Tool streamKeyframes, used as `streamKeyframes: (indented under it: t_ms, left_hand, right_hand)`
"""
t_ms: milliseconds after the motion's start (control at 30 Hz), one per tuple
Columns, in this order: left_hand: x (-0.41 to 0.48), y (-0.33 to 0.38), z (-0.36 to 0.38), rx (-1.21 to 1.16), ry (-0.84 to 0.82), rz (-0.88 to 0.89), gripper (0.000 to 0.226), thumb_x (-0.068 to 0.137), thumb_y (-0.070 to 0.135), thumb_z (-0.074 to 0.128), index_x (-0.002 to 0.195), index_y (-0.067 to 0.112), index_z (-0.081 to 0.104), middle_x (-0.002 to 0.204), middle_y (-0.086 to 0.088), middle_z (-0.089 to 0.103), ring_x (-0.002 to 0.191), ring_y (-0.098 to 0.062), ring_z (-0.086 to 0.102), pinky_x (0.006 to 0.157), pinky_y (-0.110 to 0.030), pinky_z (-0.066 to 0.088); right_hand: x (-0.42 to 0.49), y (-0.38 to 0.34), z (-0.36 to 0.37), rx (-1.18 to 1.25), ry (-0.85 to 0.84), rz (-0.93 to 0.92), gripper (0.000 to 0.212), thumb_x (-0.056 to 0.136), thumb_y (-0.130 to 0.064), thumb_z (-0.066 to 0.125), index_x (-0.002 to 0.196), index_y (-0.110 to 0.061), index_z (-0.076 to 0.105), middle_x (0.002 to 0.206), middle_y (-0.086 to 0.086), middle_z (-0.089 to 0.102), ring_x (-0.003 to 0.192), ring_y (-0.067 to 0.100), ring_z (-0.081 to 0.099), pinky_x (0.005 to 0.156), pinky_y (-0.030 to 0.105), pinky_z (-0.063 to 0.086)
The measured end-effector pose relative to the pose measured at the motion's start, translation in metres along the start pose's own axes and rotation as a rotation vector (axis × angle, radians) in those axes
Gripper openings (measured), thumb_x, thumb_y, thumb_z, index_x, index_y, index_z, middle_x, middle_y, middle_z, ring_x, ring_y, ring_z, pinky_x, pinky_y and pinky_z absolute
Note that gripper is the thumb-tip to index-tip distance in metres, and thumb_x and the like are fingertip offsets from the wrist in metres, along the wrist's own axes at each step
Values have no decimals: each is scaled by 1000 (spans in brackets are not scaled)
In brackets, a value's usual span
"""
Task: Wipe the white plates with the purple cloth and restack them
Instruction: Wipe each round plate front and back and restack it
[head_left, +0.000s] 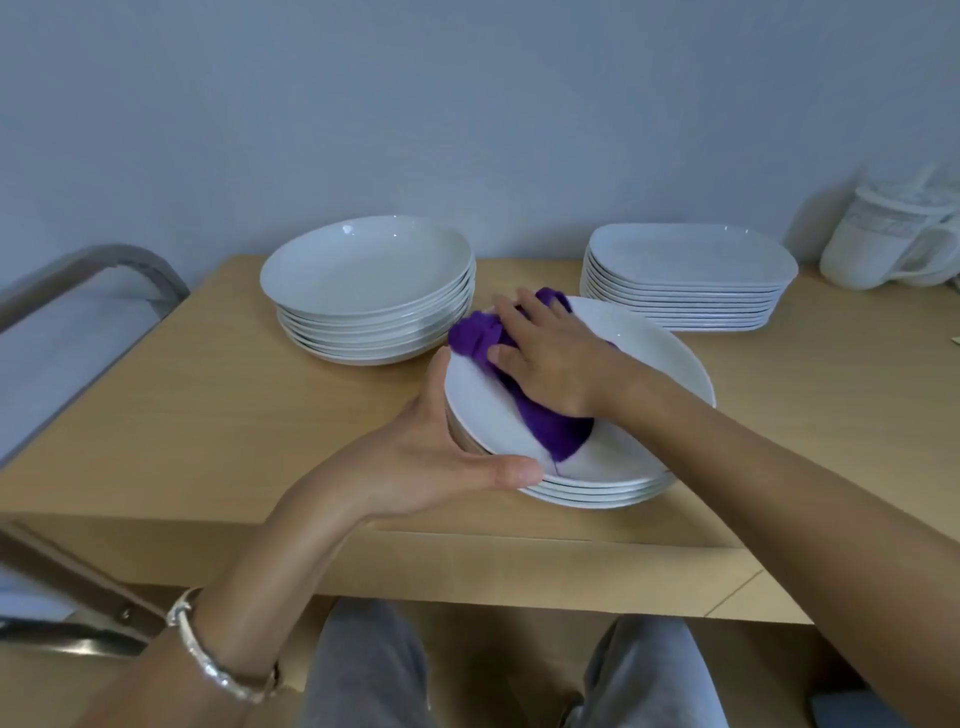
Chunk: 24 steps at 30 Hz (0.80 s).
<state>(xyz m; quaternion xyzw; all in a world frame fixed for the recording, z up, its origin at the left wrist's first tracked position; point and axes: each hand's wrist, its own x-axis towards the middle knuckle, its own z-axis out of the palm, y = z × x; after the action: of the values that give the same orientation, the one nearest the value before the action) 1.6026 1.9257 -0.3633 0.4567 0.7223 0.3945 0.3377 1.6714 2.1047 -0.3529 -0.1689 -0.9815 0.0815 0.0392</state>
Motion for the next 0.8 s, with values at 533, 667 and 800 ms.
streamKeyframes:
  t_ms: [533, 667, 800]
  left_hand:
    - [2, 4, -2, 101, -26, -82, 129, 44, 73, 79, 142, 63, -5, 157, 27, 19, 141, 3, 29, 117, -31, 32]
    - [4, 3, -1, 28, -75, -18, 129, 65, 52, 87, 148, 50, -11, 159, 29, 3, 140, 13, 21, 103, -4, 30]
    - [1, 1, -2, 12, -42, -54, 127, 56, 58, 87, 137, 60, -12, 150, 35, 23, 132, 16, 31, 97, -7, 36]
  right_hand:
    - [-79, -17, -28, 128, -311, -59, 61, 100, -47, 29, 152, -31, 0, 160, -9, -5, 146, 11, -5, 115, 26, -1]
    - [-28, -25, -5, 91, -93, -139, 61, 99, -45, 27, 152, -18, 9, 158, 2, 13, 142, 26, 15, 116, 41, 16]
    - [2, -2, -1, -33, 13, 26, 60, 100, -42, 30, 150, -15, 12, 156, 11, 13, 139, 34, 19, 114, 45, 18]
